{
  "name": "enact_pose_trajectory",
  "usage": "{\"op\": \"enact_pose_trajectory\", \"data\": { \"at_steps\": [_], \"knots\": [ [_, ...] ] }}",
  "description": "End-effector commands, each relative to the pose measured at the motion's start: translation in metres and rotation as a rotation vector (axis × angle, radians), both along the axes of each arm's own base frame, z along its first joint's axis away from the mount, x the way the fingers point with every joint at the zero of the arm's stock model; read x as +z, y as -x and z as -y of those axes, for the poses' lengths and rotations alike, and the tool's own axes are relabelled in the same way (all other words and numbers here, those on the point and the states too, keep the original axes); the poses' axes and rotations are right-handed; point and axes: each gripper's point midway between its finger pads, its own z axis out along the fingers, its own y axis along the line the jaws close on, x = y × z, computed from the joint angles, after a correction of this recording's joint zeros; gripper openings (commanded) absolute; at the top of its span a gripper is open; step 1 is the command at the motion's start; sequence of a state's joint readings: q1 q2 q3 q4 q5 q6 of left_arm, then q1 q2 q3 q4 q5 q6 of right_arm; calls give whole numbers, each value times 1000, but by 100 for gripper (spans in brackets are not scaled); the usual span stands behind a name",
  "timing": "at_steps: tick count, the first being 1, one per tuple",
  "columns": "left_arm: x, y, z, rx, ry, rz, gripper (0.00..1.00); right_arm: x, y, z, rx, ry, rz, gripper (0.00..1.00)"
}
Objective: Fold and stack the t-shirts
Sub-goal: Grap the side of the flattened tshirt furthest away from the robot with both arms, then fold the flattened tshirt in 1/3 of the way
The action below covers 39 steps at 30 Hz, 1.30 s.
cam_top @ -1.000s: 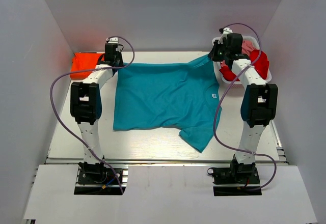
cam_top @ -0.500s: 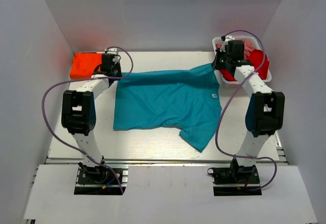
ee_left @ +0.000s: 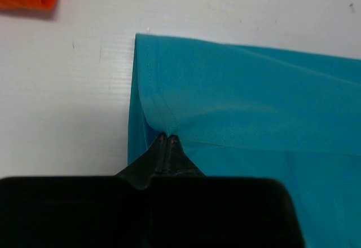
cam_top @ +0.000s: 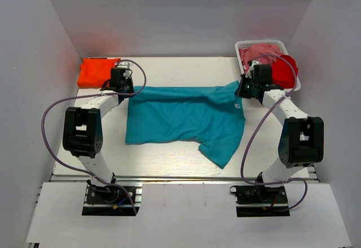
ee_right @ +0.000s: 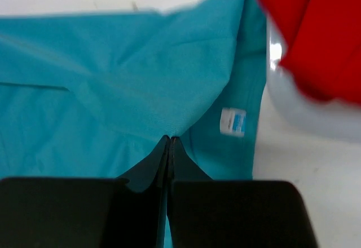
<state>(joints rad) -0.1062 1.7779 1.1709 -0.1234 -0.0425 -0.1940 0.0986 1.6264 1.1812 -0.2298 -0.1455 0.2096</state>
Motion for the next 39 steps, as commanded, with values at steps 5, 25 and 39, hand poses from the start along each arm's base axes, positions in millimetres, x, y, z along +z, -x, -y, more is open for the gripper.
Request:
{"op": "enact_pose_trajectory", "data": {
  "at_steps": [5, 25, 39],
  "knots": [
    [-3, 27, 2, 13, 45, -34, 0, -24, 34, 2, -79, -70, -52, 0],
    [16, 63, -9, 146, 40, -117, 100, -17, 38, 16, -189, -29, -18, 90],
    [6, -2, 65, -156, 258, -88, 100, -44, -6, -50, 6, -158, -106, 90]
  ]
}}
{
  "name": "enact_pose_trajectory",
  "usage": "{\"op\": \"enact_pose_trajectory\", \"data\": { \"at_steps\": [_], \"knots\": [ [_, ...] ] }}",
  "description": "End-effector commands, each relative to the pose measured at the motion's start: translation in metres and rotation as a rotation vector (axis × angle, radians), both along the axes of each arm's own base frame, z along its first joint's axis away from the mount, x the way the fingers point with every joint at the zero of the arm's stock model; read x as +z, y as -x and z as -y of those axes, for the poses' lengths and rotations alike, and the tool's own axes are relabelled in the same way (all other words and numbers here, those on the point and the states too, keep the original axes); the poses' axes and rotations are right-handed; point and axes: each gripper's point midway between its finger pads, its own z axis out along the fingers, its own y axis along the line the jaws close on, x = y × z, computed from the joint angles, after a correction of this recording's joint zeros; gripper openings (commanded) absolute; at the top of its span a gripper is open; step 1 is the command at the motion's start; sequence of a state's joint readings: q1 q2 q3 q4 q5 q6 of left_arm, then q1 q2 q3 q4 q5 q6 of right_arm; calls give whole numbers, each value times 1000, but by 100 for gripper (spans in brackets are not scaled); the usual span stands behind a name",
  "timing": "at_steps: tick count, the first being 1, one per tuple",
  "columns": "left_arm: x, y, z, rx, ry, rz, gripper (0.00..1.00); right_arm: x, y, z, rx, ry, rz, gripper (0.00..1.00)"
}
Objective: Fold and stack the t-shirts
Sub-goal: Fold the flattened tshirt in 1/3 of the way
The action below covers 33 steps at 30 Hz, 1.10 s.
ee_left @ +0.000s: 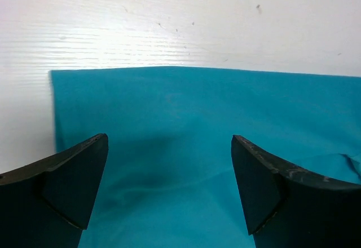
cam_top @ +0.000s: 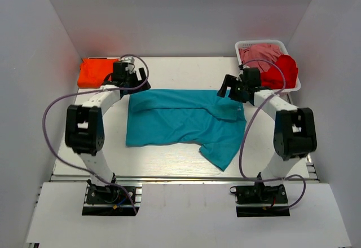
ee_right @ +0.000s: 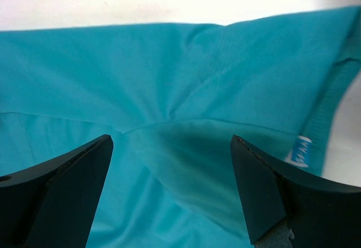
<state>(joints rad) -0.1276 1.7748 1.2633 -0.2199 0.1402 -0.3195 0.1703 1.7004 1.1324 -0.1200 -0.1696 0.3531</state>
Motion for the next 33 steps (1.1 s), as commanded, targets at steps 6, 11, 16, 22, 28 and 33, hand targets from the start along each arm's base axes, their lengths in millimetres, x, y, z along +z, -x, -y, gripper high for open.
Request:
{"op": "enact_pose_trajectory", "data": {
  "at_steps": [6, 11, 16, 22, 28, 33],
  "knots": [
    [-58, -14, 27, -111, 72, -118, 100, -58, -18, -8, -29, -44, -150, 90],
    [-106, -16, 18, -68, 24, -238, 100, -72, -43, -5, -50, 0, -164, 90],
    [-126, -27, 8, -34, 21, -281, 100, -96, -59, -3, -63, 22, -215, 90],
    [-108, -55, 3, -25, -24, -242, 100, -81, -91, -12, 9, 47, -133, 90],
    [-36, -67, 7, -50, -40, -85, 100, 0, -99, -25, 110, 94, 61, 90],
    [15, -32, 4, -30, -31, 3, 100, 54, -65, -40, 131, 148, 167, 90]
  ]
}}
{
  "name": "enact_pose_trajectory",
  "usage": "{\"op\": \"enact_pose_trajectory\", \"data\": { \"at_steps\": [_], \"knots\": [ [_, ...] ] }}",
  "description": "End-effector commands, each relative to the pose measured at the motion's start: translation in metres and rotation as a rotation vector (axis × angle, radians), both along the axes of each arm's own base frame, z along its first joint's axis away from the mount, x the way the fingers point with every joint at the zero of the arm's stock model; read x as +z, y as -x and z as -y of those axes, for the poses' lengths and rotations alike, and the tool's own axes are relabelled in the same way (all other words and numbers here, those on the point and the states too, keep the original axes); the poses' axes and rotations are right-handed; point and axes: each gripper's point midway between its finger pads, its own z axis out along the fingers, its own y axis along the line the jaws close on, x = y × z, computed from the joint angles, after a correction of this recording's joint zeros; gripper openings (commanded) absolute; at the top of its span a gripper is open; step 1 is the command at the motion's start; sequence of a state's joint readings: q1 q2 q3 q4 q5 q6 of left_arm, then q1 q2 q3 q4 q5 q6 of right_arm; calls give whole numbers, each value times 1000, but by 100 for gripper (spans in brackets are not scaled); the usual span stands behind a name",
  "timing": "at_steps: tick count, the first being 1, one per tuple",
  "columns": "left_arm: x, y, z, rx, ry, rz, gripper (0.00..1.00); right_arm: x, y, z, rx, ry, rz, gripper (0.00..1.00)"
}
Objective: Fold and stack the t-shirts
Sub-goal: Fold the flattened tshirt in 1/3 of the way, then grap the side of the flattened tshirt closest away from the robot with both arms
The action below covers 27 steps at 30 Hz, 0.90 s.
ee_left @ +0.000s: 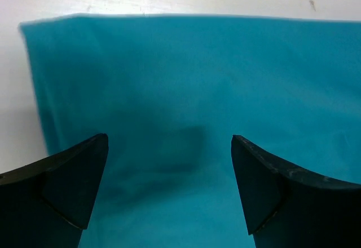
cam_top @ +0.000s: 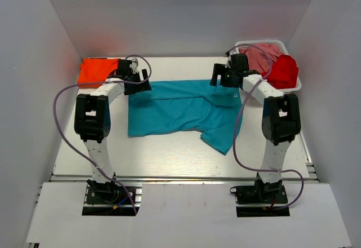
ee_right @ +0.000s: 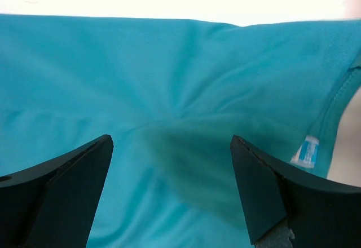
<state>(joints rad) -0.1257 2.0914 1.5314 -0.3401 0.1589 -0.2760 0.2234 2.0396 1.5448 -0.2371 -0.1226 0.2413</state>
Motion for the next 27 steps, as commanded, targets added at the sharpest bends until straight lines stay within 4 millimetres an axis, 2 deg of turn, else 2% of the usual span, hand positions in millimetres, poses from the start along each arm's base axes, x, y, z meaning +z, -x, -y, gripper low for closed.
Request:
{"op": "enact_pose_trajectory", "data": {
  "at_steps": [1, 2, 3, 4, 5, 6, 7, 8, 9, 10, 11, 12, 13, 14, 15, 16, 17, 18, 20, 23, 27],
  "knots": [
    [94, 24, -6, 29, 6, 178, 100, 66, 24, -16, 49, 42, 144, 90],
    [97, 32, -12, 58, -5, 181, 100, 87, 32, -14, 13, 26, 172, 90],
    [100, 41, -14, 76, -1, 182, 100, 86, 41, -11, -18, 21, 143, 90],
    [85, 60, -17, 102, 5, 129, 100, 61, 61, -8, -23, 32, 73, 90],
    [83, 72, -22, 127, -4, 112, 100, 69, 72, -11, -34, 4, 77, 90],
    [97, 86, -21, 138, 6, 134, 100, 78, 83, -13, -22, -10, 92, 90],
    [80, 106, -25, 157, 0, 83, 100, 59, 105, -9, -19, 2, 46, 90],
    [87, 120, -31, 217, 10, 80, 100, 61, 119, -10, -17, 9, 32, 90],
    [72, 131, -34, 241, 4, 33, 100, 41, 134, -10, 1, 31, -19, 90],
    [67, 150, -36, 252, 9, 16, 100, 46, 149, -8, 18, 32, -12, 90],
    [61, 164, -39, 275, 8, -13, 100, 39, 162, -7, 33, 47, -41, 90],
    [57, 174, -43, 293, 1, -27, 100, 26, 182, -14, 83, 59, -79, 90],
    [41, 193, -45, 303, -4, -74, 100, 32, 194, -15, 110, 58, -65, 90],
    [46, 201, -48, 317, 0, -48, 100, 10, 219, -14, 169, 97, -113, 90],
    [42, 211, -49, 328, 5, -62, 100, 11, 230, -18, 214, 102, -104, 90],
    [28, 227, -51, 328, -4, -91, 100, 9, 240, -16, 236, 118, -103, 90],
    [33, 233, -50, 322, 11, -67, 100, -6, 254, -12, 261, 150, -137, 90],
    [23, 244, -52, 323, 5, -86, 100, -11, 265, -10, 282, 178, -160, 90],
    [21, 249, -45, 297, 41, -73, 100, -22, 275, -1, 274, 245, -172, 90],
    [14, 252, -40, 275, 72, -53, 95, -28, 279, -3, 271, 269, -180, 90],
    [4, 247, -38, 260, 71, -61, 82, -34, 281, -5, 264, 291, -184, 90]
  ]
}}
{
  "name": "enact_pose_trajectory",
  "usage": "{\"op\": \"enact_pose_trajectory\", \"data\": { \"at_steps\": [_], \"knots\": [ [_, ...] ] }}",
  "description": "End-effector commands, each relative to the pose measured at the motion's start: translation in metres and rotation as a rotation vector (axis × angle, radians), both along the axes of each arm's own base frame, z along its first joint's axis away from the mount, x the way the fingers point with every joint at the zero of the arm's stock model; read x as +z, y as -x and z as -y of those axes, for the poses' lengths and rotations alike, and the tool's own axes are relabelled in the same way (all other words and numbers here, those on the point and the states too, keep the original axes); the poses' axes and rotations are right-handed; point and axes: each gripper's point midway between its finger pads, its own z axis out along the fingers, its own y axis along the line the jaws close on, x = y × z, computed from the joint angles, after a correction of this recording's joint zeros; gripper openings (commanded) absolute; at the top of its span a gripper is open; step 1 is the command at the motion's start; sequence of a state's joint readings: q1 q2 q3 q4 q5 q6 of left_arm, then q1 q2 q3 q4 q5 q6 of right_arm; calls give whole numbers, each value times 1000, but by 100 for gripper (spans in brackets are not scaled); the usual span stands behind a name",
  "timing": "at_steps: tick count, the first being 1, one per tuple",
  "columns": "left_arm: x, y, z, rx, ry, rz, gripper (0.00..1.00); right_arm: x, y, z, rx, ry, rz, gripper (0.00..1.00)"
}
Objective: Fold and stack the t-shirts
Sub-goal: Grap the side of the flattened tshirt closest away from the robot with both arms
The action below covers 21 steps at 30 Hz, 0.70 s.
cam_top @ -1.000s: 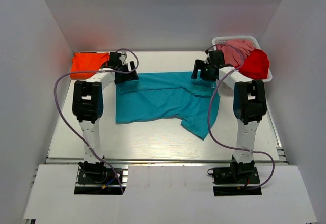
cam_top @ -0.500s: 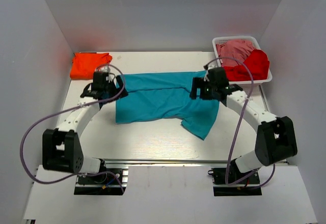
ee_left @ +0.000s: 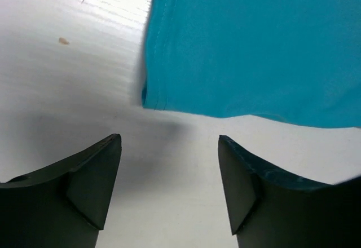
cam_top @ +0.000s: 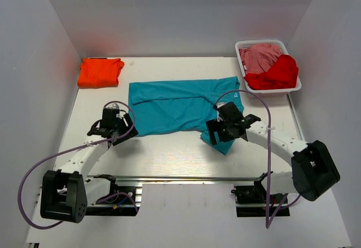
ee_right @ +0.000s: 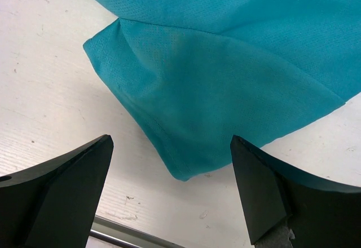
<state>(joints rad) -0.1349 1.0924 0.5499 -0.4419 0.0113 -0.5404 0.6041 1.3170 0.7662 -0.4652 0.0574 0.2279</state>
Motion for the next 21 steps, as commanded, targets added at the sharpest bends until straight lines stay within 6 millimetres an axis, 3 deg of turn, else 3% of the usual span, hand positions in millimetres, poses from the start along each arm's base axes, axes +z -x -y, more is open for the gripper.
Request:
{"op": "enact_pose_trajectory", "data": {
  "at_steps": [1, 4, 6, 11, 12, 13, 15, 16, 19, 21],
  "knots": [
    [3, -15, 9, -26, 29, 53, 78, -6, 0, 2, -11, 34, 16, 90],
    [-5, -21, 9, -33, 22, 43, 57, -15, 6, 3, -7, 47, -7, 89],
    [-18, -19, 9, -33, 18, 5, 54, -25, 12, 5, -3, 70, -33, 87],
    [-39, -15, 11, -50, 19, -63, 36, -40, 18, 3, 2, 88, -92, 68],
    [-38, -17, 13, -55, 27, -64, 33, -43, 19, 2, 4, 94, -107, 63],
    [-38, -17, 13, -55, 27, -64, 19, -45, 22, 5, -9, 103, -124, 52],
    [-39, -15, 11, -50, 18, -72, 1, -48, 29, 5, -17, 108, -154, 40],
    [-40, -16, 9, -42, 6, -70, 0, -49, 31, 8, -28, 114, -158, 35],
    [-37, -14, 3, -26, -16, -58, 0, -43, 41, 29, -119, 188, -194, 4],
    [-37, -12, -2, -10, -39, -60, 0, -37, 45, 40, -163, 233, -206, 0]
  ]
}}
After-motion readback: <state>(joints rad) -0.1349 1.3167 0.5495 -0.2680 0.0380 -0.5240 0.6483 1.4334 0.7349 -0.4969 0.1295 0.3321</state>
